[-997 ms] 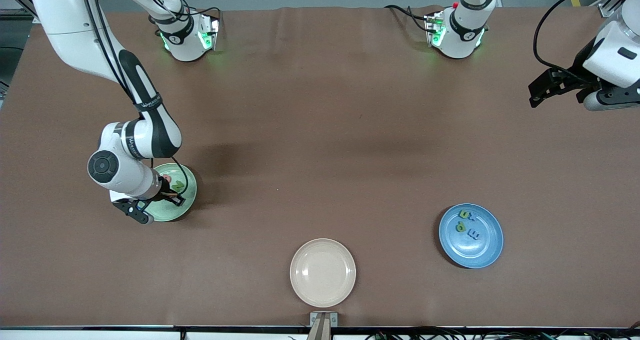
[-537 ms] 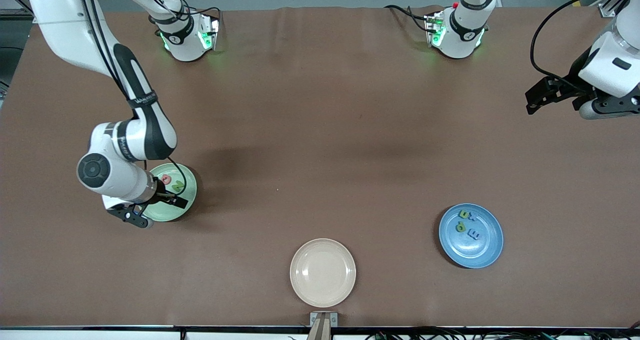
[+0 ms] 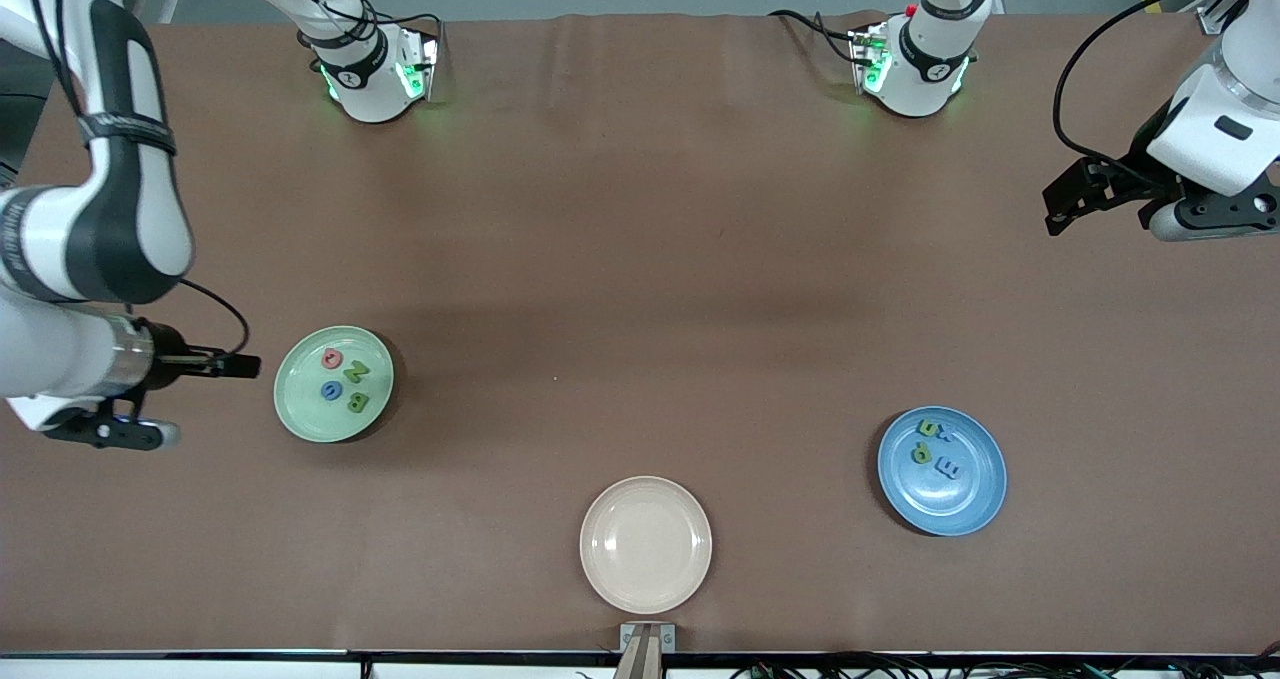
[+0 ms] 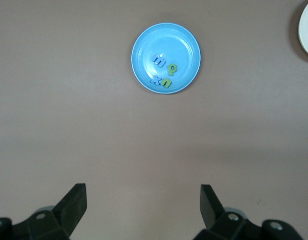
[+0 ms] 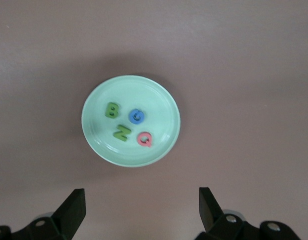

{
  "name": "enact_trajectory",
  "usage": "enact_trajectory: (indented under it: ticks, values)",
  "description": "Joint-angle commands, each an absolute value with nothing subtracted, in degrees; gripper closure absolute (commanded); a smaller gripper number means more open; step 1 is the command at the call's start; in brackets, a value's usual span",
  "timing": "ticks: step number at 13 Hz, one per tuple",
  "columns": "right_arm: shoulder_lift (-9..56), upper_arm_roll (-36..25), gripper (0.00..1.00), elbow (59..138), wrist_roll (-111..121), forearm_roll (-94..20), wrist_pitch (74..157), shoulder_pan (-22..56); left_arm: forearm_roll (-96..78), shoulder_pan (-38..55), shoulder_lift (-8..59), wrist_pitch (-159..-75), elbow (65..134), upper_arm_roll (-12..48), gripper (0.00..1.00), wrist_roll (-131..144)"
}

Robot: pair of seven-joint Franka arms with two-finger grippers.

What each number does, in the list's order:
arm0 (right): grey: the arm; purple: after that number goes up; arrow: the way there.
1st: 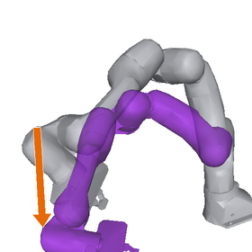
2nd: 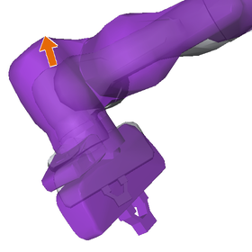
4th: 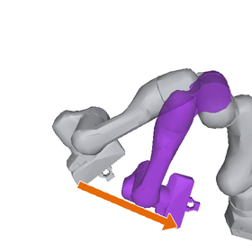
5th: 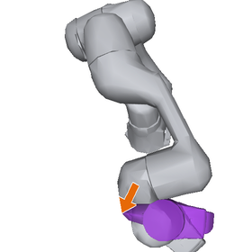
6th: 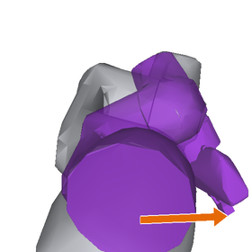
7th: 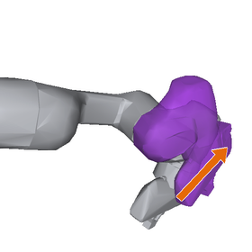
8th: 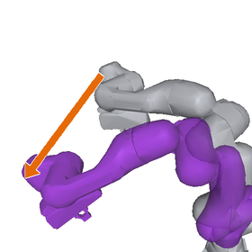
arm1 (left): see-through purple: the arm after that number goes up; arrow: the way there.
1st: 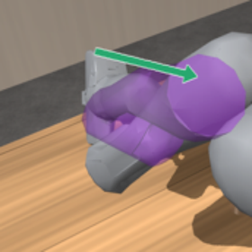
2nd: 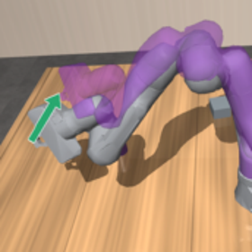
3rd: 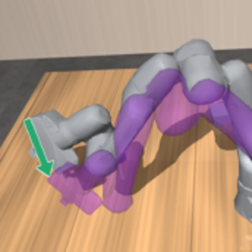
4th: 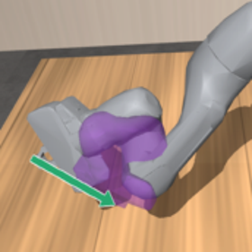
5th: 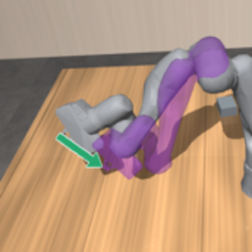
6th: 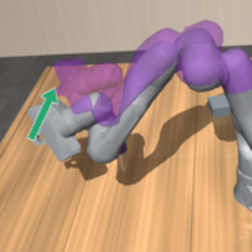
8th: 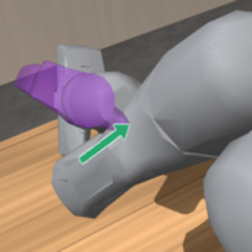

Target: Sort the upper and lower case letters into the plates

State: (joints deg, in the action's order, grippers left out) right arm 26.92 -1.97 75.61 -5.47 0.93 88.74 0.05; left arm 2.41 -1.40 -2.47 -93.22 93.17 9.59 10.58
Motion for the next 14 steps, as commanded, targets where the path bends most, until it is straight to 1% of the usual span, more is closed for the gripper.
enact_trajectory:
  ticks: [1,4,7,14]
  values:
    - [27.77,-1.32,0.0,71.64,-2.99,1.5,84.74,-0.97,1.5,-1.41,-2.64,-93.6,92.81,9.58,0.0,9.49]
    - [27.07,-1.06,0.0,71.63,-3.25,0.35,84.99,-1.58,1.32,-1.49,-2.99,-93.52,92.81,9.58,0.0,9.49]
    - [27.51,-0.88,0.0,70.49,-3.78,0.61,88.58,-0.8,1.32,-1.49,-2.81,-93.6,92.81,9.58,0.0,9.49]
    - [27.07,-0.44,0.0,70.14,-3.34,0.35,88.07,-0.44,1.32,-1.76,-2.81,-93.78,92.81,9.49,0.0,9.49]
